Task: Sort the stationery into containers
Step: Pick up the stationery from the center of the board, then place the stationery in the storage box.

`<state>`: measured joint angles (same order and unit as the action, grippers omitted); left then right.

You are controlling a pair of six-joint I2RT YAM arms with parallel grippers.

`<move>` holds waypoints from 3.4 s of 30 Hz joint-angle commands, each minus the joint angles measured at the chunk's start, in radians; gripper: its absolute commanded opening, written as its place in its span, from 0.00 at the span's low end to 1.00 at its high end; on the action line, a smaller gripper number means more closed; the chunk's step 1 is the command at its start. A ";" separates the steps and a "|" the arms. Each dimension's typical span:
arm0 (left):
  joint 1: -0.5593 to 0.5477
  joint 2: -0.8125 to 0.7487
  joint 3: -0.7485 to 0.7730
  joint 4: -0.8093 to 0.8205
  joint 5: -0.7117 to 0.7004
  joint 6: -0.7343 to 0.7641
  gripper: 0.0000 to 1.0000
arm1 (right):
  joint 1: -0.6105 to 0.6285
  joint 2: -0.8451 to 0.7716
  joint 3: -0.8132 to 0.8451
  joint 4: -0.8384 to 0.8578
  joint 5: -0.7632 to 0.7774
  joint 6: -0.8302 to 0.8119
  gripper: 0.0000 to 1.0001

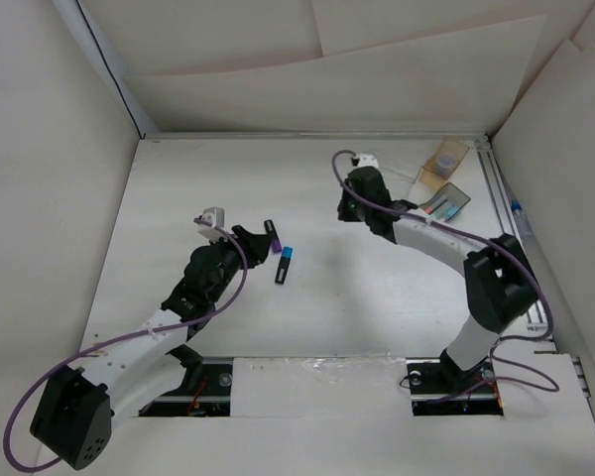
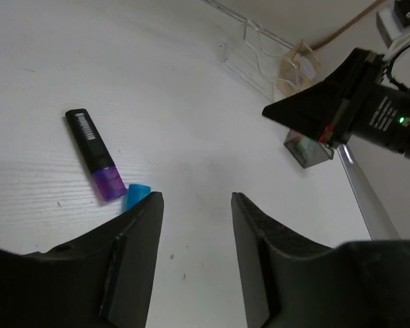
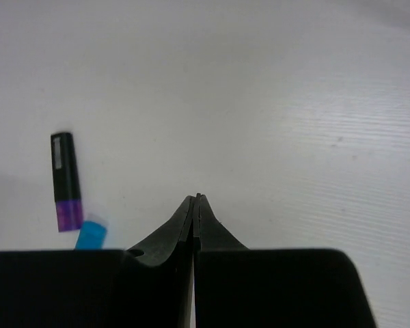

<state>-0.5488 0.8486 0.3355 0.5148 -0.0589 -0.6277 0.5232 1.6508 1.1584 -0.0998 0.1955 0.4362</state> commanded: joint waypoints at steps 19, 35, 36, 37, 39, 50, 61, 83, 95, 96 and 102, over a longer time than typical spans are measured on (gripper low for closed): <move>-0.005 -0.194 0.008 -0.190 -0.257 -0.064 0.14 | 0.327 0.561 0.573 -0.144 0.002 -0.074 0.60; 0.004 -0.232 -0.023 -0.164 -0.237 -0.064 0.39 | 0.336 0.695 0.701 -0.196 0.035 -0.050 0.03; 0.004 -0.232 -0.023 -0.150 -0.223 -0.053 0.39 | 0.327 0.695 0.711 -0.196 0.035 -0.039 0.01; 0.004 -0.223 -0.032 -0.141 -0.223 -0.053 0.39 | 0.313 0.678 0.712 -0.183 0.035 -0.039 0.00; 0.004 -0.212 -0.032 -0.127 -0.210 -0.053 0.39 | 0.293 0.620 0.699 -0.138 0.015 -0.028 0.00; 0.004 -0.102 -0.027 -0.044 -0.046 -0.024 0.40 | -0.029 0.397 0.679 -0.107 -0.093 -0.050 0.00; 0.004 0.024 -0.007 0.024 0.031 -0.024 0.40 | -0.285 0.475 0.892 -0.178 -0.019 -0.355 0.01; 0.004 0.093 0.002 0.051 0.041 -0.024 0.40 | -0.385 0.609 0.903 -0.252 -0.048 -0.748 0.01; 0.004 0.084 0.002 0.051 0.041 -0.024 0.40 | -0.451 0.537 0.773 -0.250 -0.249 -0.738 0.03; 0.004 0.084 0.002 0.051 0.041 -0.024 0.40 | -0.465 0.537 0.782 -0.264 -0.305 -0.738 0.03; 0.004 0.084 0.002 0.051 0.041 -0.024 0.40 | -0.486 0.495 0.718 -0.198 -0.367 -0.729 0.11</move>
<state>-0.5480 0.9455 0.3035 0.5194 -0.0292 -0.6628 0.0425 2.2517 1.9224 -0.3843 -0.1055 -0.2996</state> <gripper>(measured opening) 0.396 0.354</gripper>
